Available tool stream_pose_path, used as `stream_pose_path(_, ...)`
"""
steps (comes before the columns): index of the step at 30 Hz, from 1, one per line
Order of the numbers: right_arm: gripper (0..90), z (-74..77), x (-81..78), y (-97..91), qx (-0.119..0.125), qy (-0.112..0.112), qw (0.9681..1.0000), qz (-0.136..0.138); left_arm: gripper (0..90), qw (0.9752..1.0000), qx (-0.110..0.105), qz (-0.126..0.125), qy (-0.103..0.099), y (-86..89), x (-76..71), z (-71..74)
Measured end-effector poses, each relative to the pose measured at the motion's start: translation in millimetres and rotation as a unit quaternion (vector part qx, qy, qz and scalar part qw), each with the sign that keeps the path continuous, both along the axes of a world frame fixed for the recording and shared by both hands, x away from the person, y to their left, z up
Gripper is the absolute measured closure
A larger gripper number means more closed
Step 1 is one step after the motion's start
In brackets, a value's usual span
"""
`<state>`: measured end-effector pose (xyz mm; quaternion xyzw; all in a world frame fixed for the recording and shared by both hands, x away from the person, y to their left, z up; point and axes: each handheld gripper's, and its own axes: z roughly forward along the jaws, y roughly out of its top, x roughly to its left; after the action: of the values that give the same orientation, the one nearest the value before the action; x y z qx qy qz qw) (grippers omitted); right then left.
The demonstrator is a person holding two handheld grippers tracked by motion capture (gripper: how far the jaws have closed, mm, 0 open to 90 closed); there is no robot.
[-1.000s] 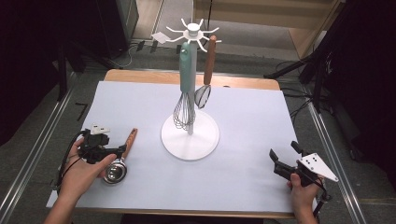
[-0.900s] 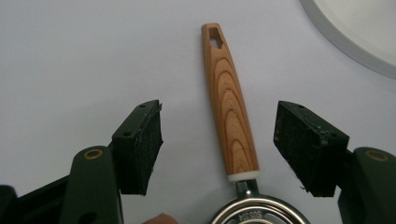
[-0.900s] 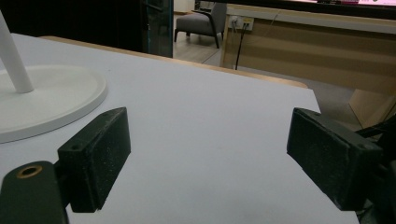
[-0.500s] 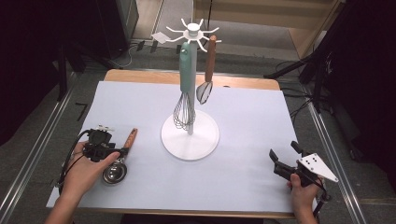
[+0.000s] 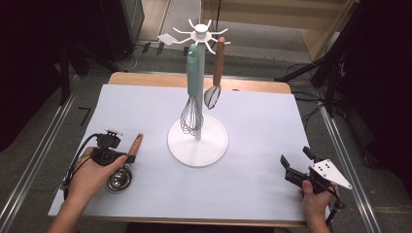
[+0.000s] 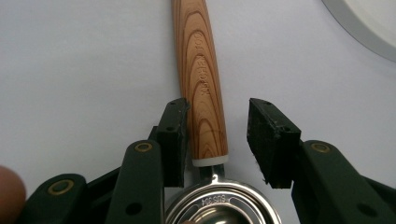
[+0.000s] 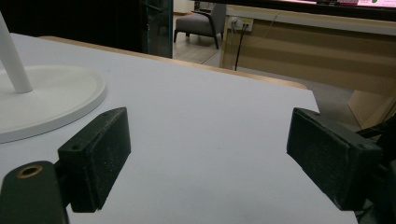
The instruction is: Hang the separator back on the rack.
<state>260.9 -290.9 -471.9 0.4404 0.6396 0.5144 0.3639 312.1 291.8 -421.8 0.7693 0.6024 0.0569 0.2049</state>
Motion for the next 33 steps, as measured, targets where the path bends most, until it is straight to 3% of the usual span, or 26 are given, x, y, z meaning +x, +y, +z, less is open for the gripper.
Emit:
stream_pose_path(14,14.3,0.0,0.2,-0.2,-0.002,0.0,1.0,0.0,62.8,0.9989,0.04,0.005,0.025,-5.8,14.1,-0.4)
stream_pose_path(28,14.3,-0.1,0.1,0.1,-0.002,0.0,1.0,0.001,67.1,0.998,0.054,0.014,0.031,-12.0,19.3,-4.8)
stream_pose_path(33,14.3,-0.1,0.3,0.1,-0.003,0.001,1.0,-0.001,67.5,0.9977,0.061,0.004,0.03,-14.3,19.4,-6.6)
